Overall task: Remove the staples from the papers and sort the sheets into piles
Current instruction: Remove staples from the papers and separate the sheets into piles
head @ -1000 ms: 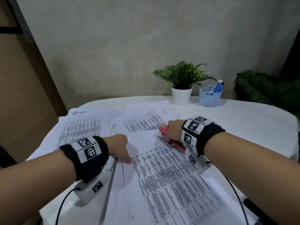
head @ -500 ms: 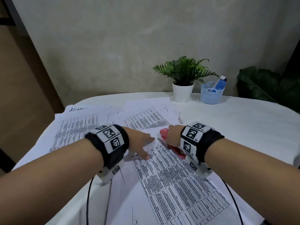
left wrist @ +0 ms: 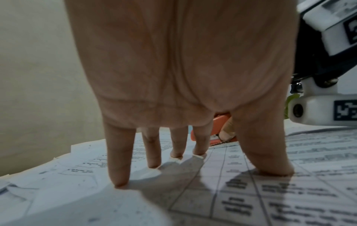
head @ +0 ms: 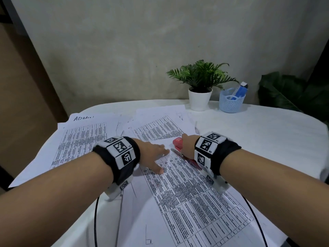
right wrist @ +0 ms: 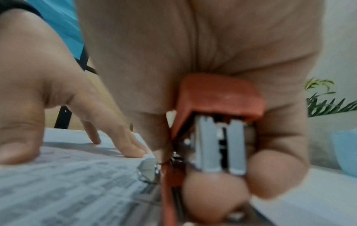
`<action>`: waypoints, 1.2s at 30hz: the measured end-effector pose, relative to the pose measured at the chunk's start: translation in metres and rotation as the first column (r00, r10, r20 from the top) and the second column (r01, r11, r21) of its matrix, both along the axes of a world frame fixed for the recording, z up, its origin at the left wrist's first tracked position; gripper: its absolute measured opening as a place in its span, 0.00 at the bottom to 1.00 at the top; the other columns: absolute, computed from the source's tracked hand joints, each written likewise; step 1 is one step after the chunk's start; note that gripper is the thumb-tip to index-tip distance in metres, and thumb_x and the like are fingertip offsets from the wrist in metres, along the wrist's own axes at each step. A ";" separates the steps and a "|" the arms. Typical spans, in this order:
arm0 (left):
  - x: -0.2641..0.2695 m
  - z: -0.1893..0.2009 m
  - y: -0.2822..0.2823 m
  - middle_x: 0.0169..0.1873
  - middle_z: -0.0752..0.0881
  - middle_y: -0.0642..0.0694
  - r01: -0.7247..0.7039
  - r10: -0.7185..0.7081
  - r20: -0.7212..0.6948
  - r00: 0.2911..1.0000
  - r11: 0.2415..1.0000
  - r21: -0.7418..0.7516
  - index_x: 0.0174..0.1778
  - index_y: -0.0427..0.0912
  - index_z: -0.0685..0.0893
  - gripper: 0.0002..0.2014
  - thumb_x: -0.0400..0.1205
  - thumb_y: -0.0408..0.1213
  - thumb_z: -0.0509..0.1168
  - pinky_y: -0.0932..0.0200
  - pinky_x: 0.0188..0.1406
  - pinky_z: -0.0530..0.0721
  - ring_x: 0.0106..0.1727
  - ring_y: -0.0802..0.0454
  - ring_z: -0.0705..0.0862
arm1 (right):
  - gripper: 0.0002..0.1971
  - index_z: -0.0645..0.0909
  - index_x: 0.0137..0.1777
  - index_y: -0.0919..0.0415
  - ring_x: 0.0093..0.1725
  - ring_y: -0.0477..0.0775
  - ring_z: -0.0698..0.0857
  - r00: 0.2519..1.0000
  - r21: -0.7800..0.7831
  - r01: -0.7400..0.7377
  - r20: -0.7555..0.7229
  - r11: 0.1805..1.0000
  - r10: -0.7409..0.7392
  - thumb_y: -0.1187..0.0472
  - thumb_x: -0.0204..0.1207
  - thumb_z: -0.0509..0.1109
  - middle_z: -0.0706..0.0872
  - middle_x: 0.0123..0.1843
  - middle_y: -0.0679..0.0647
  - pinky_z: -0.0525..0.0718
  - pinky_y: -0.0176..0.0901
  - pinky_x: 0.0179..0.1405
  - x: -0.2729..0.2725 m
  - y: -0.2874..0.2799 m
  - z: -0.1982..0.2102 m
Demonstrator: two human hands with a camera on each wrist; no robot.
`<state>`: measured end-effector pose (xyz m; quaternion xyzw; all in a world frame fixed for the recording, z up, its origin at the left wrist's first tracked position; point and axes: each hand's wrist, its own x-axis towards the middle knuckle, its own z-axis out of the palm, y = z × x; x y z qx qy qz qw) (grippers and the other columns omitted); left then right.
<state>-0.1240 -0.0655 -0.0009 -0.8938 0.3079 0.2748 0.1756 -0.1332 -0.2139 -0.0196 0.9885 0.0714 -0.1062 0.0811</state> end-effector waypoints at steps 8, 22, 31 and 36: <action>0.006 -0.004 0.001 0.84 0.40 0.47 -0.028 0.028 -0.022 0.999 1.000 0.002 0.84 0.49 0.40 0.41 0.83 0.59 0.55 0.45 0.77 0.63 0.79 0.41 0.65 | 0.18 0.66 0.67 0.58 0.56 0.61 0.84 0.992 0.056 0.043 -0.124 0.997 -0.036 0.53 0.80 0.58 0.83 0.56 0.57 0.80 0.54 0.61 0.010 -0.003 0.013; 0.013 -0.004 0.000 0.74 0.73 0.41 -0.056 0.056 -0.015 0.998 0.998 -0.013 0.84 0.49 0.45 0.43 0.80 0.60 0.61 0.43 0.73 0.70 0.72 0.42 0.73 | 0.19 0.66 0.72 0.66 0.67 0.59 0.77 0.996 -0.006 -0.068 -0.053 0.998 0.068 0.56 0.86 0.53 0.77 0.69 0.60 0.70 0.48 0.68 0.006 0.004 0.009; 0.018 -0.008 0.002 0.74 0.72 0.40 -0.059 0.059 -0.022 0.998 0.998 -0.003 0.84 0.50 0.43 0.44 0.80 0.62 0.60 0.38 0.72 0.71 0.72 0.41 0.73 | 0.18 0.66 0.68 0.63 0.58 0.61 0.83 0.993 -0.009 -0.066 -0.101 0.998 0.065 0.54 0.84 0.54 0.80 0.61 0.59 0.81 0.54 0.60 0.015 -0.001 0.011; 0.018 -0.009 0.002 0.71 0.73 0.40 -0.040 0.040 -0.038 0.998 0.999 -0.008 0.83 0.53 0.47 0.41 0.80 0.61 0.60 0.42 0.68 0.75 0.67 0.41 0.75 | 0.18 0.71 0.69 0.69 0.62 0.60 0.82 0.993 -0.015 -0.046 -0.112 0.999 0.044 0.59 0.84 0.58 0.81 0.63 0.61 0.79 0.45 0.56 0.021 0.006 0.004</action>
